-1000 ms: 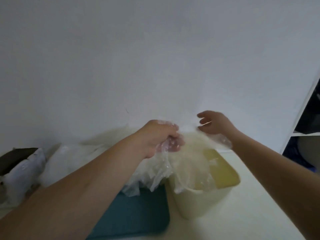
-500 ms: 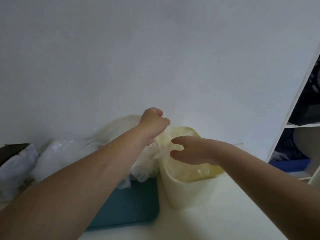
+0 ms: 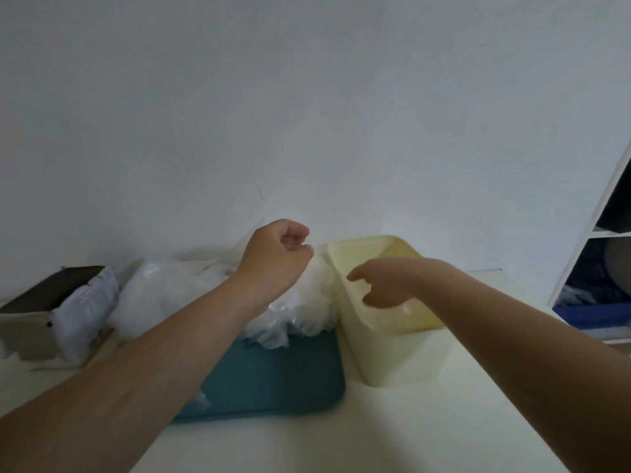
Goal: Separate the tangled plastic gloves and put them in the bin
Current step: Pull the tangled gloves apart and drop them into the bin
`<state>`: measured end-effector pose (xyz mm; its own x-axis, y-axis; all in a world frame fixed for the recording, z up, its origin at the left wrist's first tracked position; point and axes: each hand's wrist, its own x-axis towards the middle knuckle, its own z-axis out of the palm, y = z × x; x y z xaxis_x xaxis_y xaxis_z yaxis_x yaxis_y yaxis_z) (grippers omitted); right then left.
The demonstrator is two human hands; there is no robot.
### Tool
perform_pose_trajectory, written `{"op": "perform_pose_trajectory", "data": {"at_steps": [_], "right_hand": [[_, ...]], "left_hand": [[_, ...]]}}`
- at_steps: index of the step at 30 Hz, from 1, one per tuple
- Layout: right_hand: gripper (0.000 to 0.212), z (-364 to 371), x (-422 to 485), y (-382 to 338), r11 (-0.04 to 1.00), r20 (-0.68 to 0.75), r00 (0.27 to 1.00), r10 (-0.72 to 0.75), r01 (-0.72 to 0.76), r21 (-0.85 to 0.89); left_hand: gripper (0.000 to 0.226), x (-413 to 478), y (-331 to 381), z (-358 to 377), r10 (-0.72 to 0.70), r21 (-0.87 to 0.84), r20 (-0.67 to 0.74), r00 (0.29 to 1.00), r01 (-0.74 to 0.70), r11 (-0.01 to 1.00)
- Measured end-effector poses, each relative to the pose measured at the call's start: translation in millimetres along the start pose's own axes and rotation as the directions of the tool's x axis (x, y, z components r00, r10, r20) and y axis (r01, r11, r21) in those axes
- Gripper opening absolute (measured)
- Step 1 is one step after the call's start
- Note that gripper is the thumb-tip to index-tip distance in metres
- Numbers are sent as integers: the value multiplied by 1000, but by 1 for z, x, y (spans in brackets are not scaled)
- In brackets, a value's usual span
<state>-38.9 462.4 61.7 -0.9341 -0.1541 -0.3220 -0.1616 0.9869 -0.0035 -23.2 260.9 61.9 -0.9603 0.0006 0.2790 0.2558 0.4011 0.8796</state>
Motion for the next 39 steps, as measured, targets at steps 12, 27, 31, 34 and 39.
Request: {"op": "perform_pose_trajectory", "data": {"at_steps": [12, 27, 31, 34, 39], "right_hand": [[52, 18, -24, -163, 724, -444, 857, -262, 479, 497], [74, 85, 50, -185, 277, -339, 922, -186, 380, 882], [62, 74, 45, -173, -60, -251, 923, -293, 244, 968], [67, 64, 35, -167, -133, -157, 878, -453, 107, 985], [31, 64, 37, -167, -222, -199, 859, -473, 102, 970]], "left_hand": [[6, -57, -90, -121, -50, 582, -64, 997, 78, 809], [18, -60, -134, -140, 54, 462, 110, 993, -99, 881], [17, -55, -105, -131, 385, 332, 16, 923, -368, 868], [22, -53, -105, -124, 359, 257, 31, 933, -354, 899], [43, -53, -117, -127, 248, 116, 106, 963, -260, 959]]}}
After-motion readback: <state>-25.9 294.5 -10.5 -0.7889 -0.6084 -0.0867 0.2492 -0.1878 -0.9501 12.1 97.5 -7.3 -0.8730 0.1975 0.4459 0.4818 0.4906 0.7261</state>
